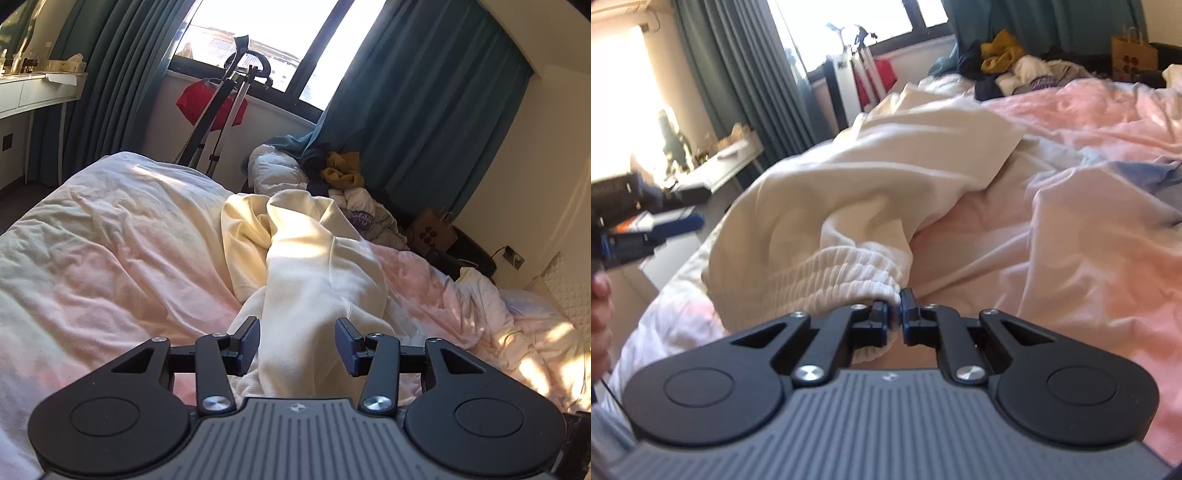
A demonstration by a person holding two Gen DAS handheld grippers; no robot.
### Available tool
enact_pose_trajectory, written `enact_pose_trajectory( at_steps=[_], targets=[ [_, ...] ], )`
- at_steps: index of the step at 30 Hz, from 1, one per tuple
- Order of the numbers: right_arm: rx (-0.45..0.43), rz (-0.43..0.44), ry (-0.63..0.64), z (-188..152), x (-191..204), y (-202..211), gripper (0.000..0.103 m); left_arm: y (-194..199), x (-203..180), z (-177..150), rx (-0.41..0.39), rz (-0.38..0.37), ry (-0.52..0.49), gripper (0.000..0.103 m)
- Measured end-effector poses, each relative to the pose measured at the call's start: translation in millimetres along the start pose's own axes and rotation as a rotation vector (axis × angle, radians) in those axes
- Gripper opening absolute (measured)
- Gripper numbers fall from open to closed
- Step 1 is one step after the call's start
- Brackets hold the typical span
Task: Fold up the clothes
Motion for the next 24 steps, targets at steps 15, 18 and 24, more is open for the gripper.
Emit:
enact_pose_trajectory(
  at_steps=[15, 18, 24],
  targets=[
    [-0.405, -0.1, -0.016, 83, -42, 64, 0.008, 1, -54, -27, -0.02, -0.149, -0.273, 0.062],
    [-0.445, -0.153, -0.032, 103, -65, 76, 0.008, -6, -65, -42, 0.006, -0.128, -0.364, 0.063],
    [-0.457, -0.163, -0.156, 119, -100, 89, 0.008, -32, -81, -79, 0.072, -0.107, -0.496, 0.071]
  ],
)
Point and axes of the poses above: each gripper's, at about its wrist camera, not at the fingertips, and y roughly against the way its jaws point, x to its left, z to its top, the point moved 4 cm from there along -y, roughly the way its jaws point, and after that the axes turned 6 degrees about z, right-handed, at the moved point
